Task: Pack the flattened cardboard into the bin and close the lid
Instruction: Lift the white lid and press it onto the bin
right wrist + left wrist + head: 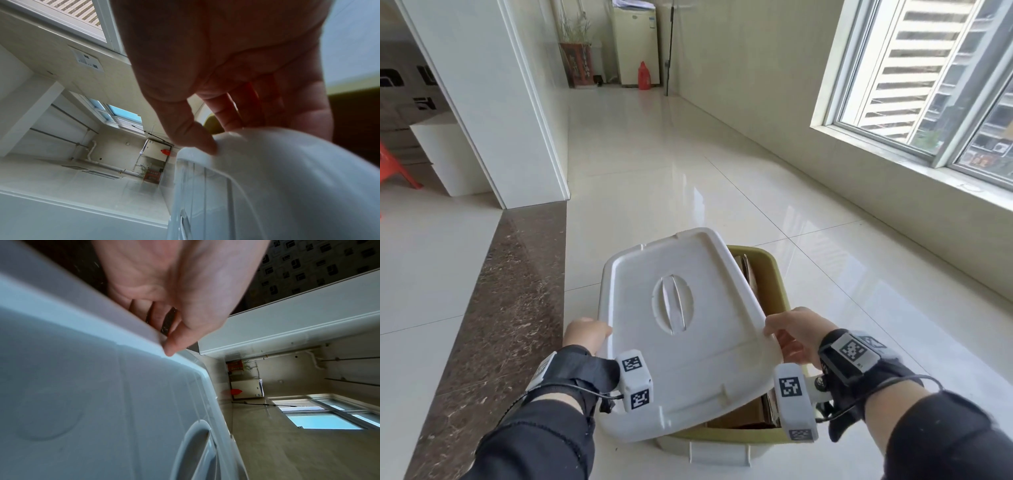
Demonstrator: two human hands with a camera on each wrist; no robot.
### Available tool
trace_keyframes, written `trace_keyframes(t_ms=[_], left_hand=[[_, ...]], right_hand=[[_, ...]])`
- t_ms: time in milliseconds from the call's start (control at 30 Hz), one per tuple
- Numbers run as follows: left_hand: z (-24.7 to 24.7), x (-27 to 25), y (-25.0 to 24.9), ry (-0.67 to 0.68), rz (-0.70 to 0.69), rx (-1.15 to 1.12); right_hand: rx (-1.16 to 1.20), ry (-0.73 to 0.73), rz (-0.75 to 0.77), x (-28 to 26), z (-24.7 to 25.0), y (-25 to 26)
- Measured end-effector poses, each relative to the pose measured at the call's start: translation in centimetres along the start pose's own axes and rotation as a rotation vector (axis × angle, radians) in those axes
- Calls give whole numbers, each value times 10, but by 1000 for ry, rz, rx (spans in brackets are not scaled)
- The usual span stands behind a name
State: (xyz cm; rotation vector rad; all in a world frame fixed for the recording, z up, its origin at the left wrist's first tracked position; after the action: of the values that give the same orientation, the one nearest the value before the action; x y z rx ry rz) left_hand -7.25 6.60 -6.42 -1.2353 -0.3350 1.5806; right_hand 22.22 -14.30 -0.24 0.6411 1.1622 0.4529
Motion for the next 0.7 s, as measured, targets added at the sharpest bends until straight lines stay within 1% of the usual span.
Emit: trace_keyframes(t_ms=[167, 367, 500, 700], left_hand=[[-11, -1, -10, 3, -89, 7], [-27, -6, -24, 12, -186, 16], [-36, -12, -31, 2, -206, 53], [-48, -14, -34, 15, -217, 49]], right_hand=[[-137, 33, -58, 2, 9, -12], [-256, 5, -108, 2, 18, -22], [-263, -38, -127, 4, 26, -28], [-308, -101, -163, 7, 36, -30]])
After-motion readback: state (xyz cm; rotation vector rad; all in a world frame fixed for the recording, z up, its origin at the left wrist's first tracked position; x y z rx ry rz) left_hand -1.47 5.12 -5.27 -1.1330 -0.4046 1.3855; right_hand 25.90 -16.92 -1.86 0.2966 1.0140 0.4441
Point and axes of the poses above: each hand's wrist, its own x-axis towards the middle knuckle, its own z-axis out of the back of the hand, y = z × x, the point moved 7 cm from there along x, towards the middle knuckle, and after that the axes turned 10 degrees about y, right-handed, at the moved point
